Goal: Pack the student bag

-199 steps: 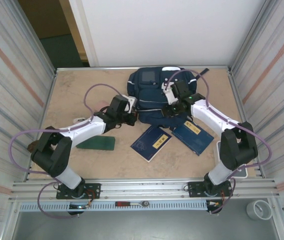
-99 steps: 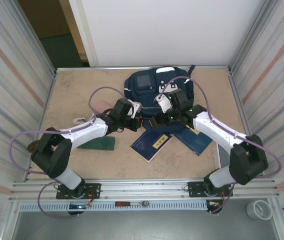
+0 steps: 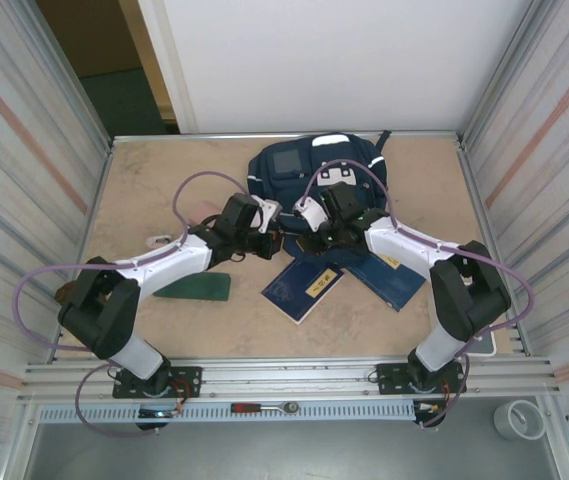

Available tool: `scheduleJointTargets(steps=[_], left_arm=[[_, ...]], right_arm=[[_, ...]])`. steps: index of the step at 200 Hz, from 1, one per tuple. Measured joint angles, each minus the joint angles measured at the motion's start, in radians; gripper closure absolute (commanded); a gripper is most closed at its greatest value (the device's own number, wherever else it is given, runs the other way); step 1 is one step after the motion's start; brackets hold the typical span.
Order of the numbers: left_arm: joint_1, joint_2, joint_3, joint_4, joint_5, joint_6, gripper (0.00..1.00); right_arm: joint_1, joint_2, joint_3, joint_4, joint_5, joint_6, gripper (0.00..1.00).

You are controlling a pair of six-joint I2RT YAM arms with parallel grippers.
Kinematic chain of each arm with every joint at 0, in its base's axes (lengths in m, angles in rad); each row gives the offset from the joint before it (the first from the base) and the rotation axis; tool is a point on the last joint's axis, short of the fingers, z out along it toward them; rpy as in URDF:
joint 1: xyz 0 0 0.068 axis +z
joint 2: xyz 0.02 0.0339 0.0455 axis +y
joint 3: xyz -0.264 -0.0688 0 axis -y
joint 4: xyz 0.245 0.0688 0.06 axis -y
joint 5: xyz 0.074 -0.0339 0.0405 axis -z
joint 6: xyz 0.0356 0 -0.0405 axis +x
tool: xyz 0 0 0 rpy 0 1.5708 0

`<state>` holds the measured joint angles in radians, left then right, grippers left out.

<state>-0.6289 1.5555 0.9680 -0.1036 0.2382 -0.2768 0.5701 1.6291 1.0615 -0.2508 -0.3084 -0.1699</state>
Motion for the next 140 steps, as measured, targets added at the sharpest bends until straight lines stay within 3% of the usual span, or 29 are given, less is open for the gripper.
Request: scheduleJointTargets(steps=[35, 71, 140], left_arm=[[0.049, -0.001, 0.0, -0.014, -0.057, -0.001, 1.0], [0.166, 0.012, 0.014, -0.027, -0.097, -0.001, 1.0], [0.275, 0.245, 0.177, -0.022, -0.082, -0.001, 1.0]], right_arm=[[-0.016, -0.068, -0.08, 0.03, 0.001, 0.004, 1.0], [-0.035, -0.123, -0.137, 0.039, -0.004, 0.004, 1.0], [-0.043, -0.141, -0.137, 0.048, -0.034, 0.013, 1.0]])
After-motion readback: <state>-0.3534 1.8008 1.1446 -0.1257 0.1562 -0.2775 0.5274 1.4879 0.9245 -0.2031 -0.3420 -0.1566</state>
